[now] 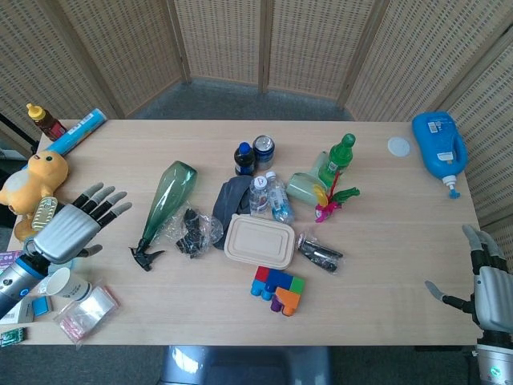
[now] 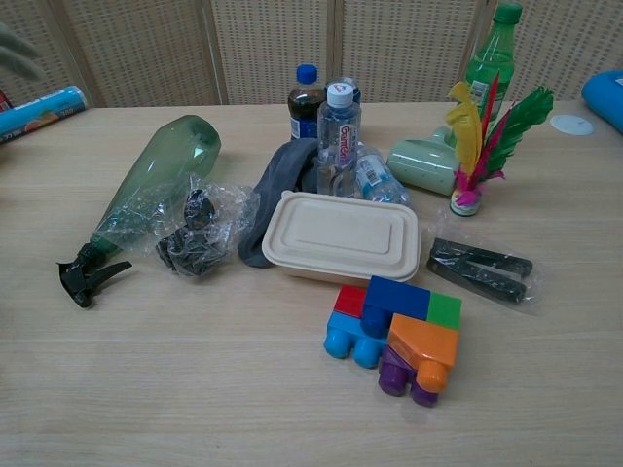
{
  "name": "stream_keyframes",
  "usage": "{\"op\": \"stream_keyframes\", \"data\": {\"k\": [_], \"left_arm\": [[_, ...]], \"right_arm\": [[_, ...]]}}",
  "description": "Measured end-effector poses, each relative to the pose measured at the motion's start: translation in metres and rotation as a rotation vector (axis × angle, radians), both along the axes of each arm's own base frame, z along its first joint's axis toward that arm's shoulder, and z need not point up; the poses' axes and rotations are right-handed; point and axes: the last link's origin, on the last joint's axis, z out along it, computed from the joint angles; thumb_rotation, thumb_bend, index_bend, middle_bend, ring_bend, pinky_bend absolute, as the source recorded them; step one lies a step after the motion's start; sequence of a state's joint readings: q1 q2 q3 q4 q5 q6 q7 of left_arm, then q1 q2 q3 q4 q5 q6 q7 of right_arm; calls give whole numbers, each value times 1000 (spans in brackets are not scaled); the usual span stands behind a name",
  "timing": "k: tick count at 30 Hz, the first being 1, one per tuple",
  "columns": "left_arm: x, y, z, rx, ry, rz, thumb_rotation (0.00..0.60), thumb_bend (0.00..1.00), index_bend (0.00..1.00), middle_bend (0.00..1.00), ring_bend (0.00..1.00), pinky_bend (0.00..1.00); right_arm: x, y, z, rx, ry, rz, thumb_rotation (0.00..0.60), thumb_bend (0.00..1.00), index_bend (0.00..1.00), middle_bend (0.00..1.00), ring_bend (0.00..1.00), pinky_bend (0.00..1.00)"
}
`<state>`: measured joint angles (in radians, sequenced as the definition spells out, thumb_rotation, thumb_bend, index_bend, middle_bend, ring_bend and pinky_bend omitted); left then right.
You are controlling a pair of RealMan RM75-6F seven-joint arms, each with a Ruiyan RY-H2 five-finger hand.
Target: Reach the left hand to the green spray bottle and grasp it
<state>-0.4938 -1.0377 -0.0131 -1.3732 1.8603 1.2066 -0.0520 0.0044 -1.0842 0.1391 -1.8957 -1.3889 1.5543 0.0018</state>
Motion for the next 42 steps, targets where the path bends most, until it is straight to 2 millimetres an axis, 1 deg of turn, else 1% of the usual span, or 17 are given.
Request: {"op": "stream_keyframes", "data": {"k": [7,11,14,18,25,29,35,42], "left_arm": [[-24,0,-19,-177,115,-37,600,0,161,0,0,0],[-32,4,-20,-219,158,-70,600,0,160,0,0,0],[-37,13,-22,-237,198,-88,600,0,170,0,0,0],[-35,24,-30,-257,236,-120,600,0,222,0,0,0],[-28,41,-54,-298,310,-205,600,0,232,0,0,0],[-30,47,-57,-310,360,-237,600,0,244,0,0,0],[-40,59,-57,-321,442,-254,600,0,257,0,0,0],[-43,69,-72,-330,463,-281,600,0,256,0,0,0]], "right_arm": [[-3,-2,2,-11,-2,-22,580,0,0,0,0,0],[-4,-3,3,-10,-5,-25,581,0,0,0,0,0],[-4,-3,3,-8,-1,-27,583,0,0,0,0,0],[-5,-3,2,-8,0,-29,583,0,0,0,0,0],[-6,-4,4,-14,-2,-34,582,0,0,0,0,0],[-8,-5,5,-20,-7,-43,582,0,0,0,0,0],[-12,-7,6,-23,-9,-60,583,0,0,0,0,0],[-13,-8,5,-25,2,-69,582,0,0,0,0,0]]}}
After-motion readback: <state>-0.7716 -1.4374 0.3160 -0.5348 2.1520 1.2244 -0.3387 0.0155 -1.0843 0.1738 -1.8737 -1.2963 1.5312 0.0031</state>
